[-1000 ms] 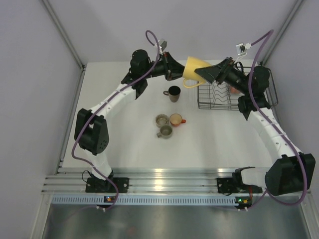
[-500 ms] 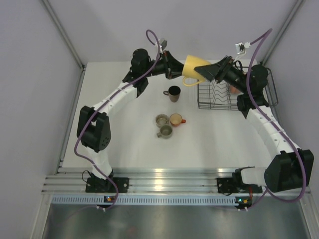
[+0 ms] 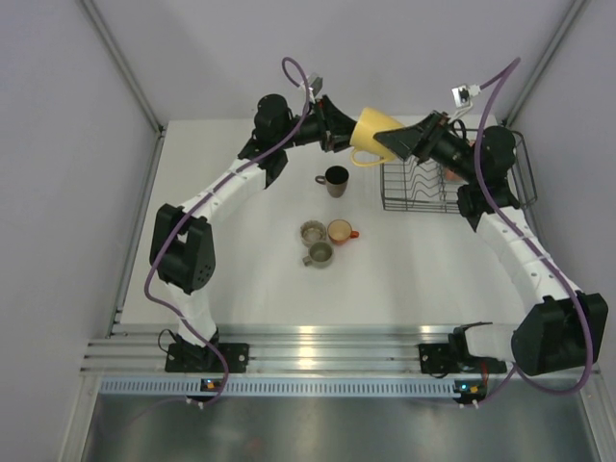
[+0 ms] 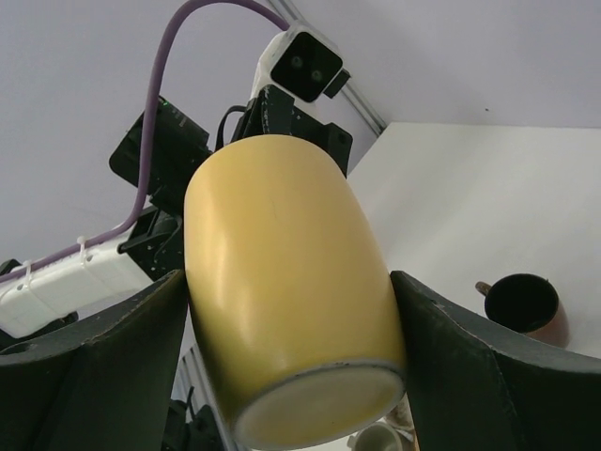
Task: Load the cups into the dish rack
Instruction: Pass the cup from the left arm to the right
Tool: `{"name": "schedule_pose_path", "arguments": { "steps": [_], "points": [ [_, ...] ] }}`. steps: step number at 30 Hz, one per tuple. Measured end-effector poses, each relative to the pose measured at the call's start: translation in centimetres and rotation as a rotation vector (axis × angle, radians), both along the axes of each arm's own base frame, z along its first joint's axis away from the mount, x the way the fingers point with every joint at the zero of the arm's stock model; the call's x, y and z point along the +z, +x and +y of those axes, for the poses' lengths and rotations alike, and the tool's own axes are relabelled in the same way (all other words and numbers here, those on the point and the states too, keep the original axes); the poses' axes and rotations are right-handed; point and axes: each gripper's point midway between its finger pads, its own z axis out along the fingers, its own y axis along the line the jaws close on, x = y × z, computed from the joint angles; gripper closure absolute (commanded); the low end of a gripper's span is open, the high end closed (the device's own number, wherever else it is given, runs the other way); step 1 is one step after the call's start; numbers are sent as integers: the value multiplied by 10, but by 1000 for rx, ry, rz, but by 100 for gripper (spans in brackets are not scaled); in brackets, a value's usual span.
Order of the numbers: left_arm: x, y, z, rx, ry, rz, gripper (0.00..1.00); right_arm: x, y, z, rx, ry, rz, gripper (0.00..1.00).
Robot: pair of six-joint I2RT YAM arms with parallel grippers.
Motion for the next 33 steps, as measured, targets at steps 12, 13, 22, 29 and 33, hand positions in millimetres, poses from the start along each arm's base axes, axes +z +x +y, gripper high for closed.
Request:
{"name": "schedule_pose_path", "arguments": {
  "steps": [12,13,22,29,33],
  "points": [
    [0,6,0,34,-2,2,83,-5,1,0,-7,-7,17,100],
    [-1,7,0,37,-1,5,92,-4,0,-1,-6,-8,13,100],
    [1,2,0,19,-35,42,100,4,-2,-2,-8,-5,-26,99],
    [8,0,1,13,-97,55,100,14,-4,-1,5,25,-54,71],
    [13,-1,1,12,-114,48,100,18,-4,-1,10,38,-67,68]
  ]
}}
